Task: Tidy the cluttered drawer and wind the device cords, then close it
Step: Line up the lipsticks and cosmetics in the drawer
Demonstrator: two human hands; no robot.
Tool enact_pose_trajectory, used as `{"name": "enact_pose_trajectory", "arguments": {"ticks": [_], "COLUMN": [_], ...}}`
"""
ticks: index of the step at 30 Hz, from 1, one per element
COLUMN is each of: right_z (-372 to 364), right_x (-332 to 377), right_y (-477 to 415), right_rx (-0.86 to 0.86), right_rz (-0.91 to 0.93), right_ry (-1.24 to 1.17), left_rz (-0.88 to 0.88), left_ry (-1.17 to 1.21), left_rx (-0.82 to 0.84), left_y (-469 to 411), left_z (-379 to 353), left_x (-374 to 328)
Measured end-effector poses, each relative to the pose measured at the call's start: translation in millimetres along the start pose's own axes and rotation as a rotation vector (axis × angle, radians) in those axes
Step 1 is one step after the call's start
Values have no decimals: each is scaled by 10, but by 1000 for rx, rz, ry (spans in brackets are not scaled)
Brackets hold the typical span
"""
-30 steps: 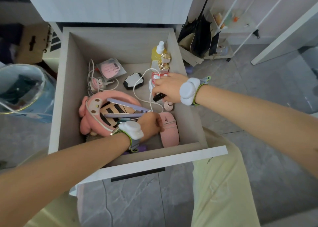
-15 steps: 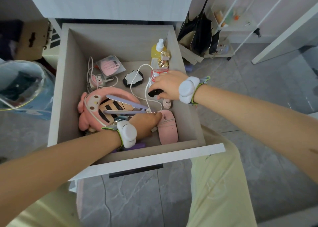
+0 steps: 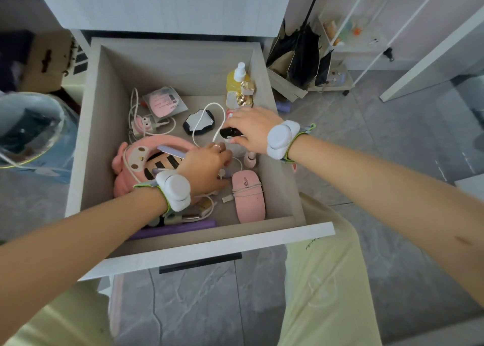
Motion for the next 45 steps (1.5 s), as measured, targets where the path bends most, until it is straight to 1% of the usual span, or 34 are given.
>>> {"name": "enact_pose_trajectory", "arguments": {"ticks": [2, 4, 7, 10, 12, 16, 18, 20, 22, 24, 25, 27, 30, 32, 36, 37, 39, 40, 44, 45], "right_z": [-3, 0, 6, 18, 40, 81, 109, 131, 142, 137, 134, 133, 118, 120, 112, 114, 119, 121, 137, 137], "right_x": [-6, -7, -14, -19, -18, -13, 1, -1, 10, 13, 15, 12, 8, 3, 2, -1, -2, 1, -28, -30], "right_y": [2, 4, 6, 8, 15, 59, 82, 100, 97, 101, 99, 101, 91, 85, 85, 87, 85, 87, 87, 95], "right_rx": [-7, -19, -38, -70, -85, -125, -168, -196, -214, -223, -222, -226, -220, -222, -225, -226, -230, -234, -274, -289], "right_rz": [-1, 5, 8, 10, 6, -20, -20, -29, -29, -28, -27, -24, -20, -21, -18, -19, -21, -20, -29, -31], "right_ry": [6, 14, 12, -8, -21, -20, -36, -45, -41, -37, -33, -25, -22, -20, -17, -17, -17, -19, -42, -48], "left_rz": [9, 17, 78, 152, 204, 270, 290, 273, 160, 43, 29, 44, 41, 78, 97, 97, 82, 103, 250, 298], "left_ry": [-186, -290, -342, -390, -371, -418, -443, -436, -439, -419, -382, -340, -398, -398, -389, -378, -370, -366, -181, -160], "left_rx": [52, 33, -1, 42, 56, -29, -36, -75, -131, -79, -33, 38, 8, 6, 8, -25, -177, -245, -326, -376], "left_y": [-62, -84, -87, -96, -104, -69, -39, -13, 5, 3, -2, -15, -81, -125, -169, -168, -165, -159, -200, -189], "left_z": [-107, -152, -137, -101, -45, 182, 215, 221, 192, 87, 21, -103, -172, -162, -176, -142, 25, 137, 594, 744], "left_x": [19, -11, -20, 81, 170, 376, 505, 531, 429, 255, 181, 56, -41, -8, 30, 29, 36, 64, 331, 419]}}
Point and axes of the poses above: each hand's wrist, its own y-axis away from the middle knuckle, its own z-axis out of the back of the hand, x = y × z, the point moved 6 cm from there along -y, towards the middle knuckle, and after that the axes turned 11 degrees about z, right-handed, at the moved point
